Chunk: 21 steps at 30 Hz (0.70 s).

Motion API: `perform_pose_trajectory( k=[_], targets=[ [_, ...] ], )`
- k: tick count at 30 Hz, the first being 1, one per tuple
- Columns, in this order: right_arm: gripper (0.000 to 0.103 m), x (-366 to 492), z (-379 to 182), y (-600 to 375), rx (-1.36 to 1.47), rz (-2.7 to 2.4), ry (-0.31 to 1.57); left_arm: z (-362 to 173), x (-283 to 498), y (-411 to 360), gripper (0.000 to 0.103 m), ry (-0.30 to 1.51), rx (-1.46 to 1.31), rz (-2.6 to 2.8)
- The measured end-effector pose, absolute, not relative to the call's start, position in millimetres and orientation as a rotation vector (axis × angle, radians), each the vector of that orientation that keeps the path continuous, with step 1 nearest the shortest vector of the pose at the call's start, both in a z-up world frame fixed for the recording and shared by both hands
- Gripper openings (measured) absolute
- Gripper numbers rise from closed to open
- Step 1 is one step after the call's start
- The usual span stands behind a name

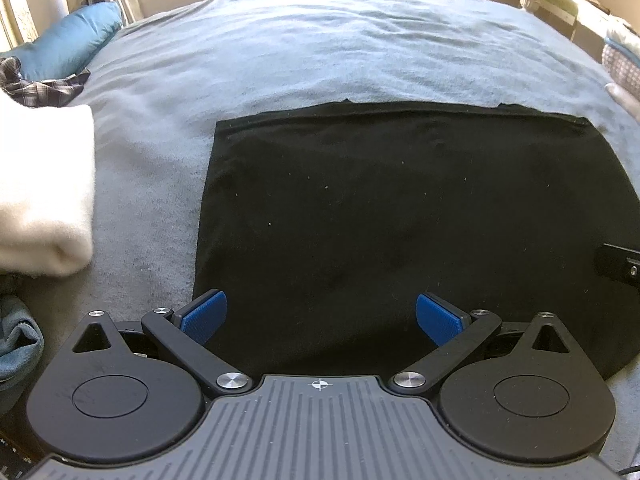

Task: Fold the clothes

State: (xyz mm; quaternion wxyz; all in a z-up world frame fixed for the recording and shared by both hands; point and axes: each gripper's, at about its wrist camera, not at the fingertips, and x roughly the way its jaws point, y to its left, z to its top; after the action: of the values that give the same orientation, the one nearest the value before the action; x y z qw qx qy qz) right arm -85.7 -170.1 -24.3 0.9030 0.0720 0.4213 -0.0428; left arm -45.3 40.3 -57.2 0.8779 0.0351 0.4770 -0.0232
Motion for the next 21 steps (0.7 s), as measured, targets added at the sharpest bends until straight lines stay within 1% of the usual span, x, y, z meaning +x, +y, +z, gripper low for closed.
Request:
perform_pose_trajectory(
  k=[7, 21],
  targets=[
    [0.081, -85.1, -28.5, -172.0, 0.164, -0.087, 0.884, -62.3, -42.1, 42.2, 0.102, 1.034, 0.057, -0.033],
    [0.079, -83.4, -31.8, -171.0, 0.17, -0.083, 0.893, -63.4, -39.1, 44.7, 0.102, 1.063, 0.035, -0.024]
  ],
)
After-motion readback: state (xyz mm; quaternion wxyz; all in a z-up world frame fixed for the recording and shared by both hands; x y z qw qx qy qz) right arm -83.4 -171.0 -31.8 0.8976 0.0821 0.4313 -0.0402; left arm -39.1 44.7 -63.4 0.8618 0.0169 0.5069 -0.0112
